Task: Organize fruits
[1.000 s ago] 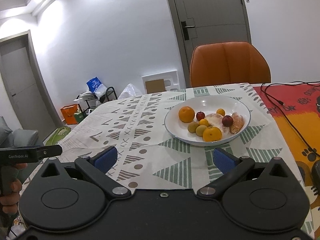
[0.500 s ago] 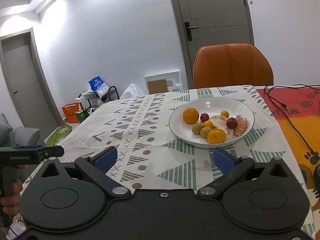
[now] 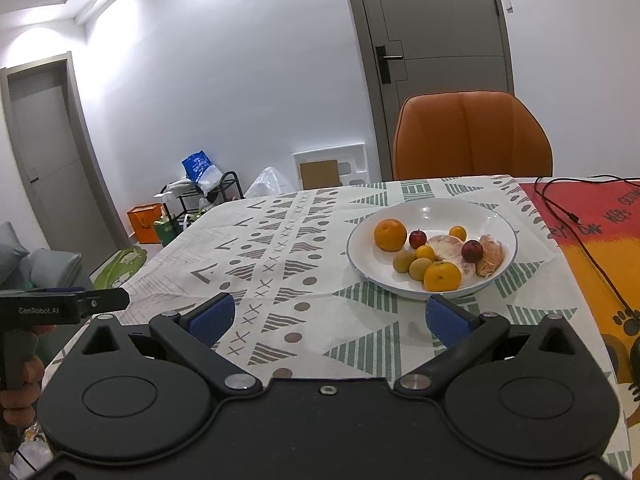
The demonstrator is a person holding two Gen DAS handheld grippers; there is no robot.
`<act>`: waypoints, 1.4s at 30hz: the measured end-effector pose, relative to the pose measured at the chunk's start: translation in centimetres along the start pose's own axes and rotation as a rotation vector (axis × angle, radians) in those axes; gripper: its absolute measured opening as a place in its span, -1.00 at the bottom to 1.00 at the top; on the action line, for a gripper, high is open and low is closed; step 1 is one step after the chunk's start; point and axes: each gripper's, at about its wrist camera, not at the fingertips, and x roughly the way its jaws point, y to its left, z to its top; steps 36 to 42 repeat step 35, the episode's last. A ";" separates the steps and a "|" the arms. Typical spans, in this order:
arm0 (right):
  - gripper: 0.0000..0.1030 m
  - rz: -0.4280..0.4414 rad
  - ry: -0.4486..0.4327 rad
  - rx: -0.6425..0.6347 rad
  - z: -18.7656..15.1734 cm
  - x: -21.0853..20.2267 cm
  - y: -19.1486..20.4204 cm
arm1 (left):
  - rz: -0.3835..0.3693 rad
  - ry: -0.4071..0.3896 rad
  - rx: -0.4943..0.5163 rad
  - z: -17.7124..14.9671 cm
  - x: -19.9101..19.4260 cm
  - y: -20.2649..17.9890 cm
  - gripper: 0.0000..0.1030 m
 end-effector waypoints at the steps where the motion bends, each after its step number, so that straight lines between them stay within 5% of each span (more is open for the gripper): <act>1: 1.00 -0.001 0.001 0.000 0.0 0.1 0.0 | 0.002 0.000 0.000 0.0 0.0 0.0 1.00; 42: 1.00 -0.005 0.029 0.010 -0.6 0.9 -0.5 | 0.004 0.027 0.009 -0.2 1.1 -0.4 1.00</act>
